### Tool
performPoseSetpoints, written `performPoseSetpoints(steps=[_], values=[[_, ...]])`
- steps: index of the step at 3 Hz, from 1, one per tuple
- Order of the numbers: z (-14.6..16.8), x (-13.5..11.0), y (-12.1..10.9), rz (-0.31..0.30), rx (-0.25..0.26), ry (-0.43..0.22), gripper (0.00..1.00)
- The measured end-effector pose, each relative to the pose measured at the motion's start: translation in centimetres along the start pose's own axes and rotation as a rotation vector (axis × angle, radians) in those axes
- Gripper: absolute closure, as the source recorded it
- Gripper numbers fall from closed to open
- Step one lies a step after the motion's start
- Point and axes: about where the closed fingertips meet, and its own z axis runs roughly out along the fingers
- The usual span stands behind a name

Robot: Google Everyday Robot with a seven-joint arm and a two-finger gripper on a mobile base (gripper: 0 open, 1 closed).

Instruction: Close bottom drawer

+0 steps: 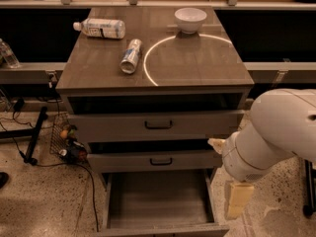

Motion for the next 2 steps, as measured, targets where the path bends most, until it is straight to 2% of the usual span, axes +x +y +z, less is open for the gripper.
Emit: performPoseSetpoints(steps=[1, 2], values=[[3.8, -0.5, 0.2, -0.006, -0.006, 0.0, 0.0], [13.8, -1.2, 1.5, -0.027, -0.063, 0.015, 0.0]])
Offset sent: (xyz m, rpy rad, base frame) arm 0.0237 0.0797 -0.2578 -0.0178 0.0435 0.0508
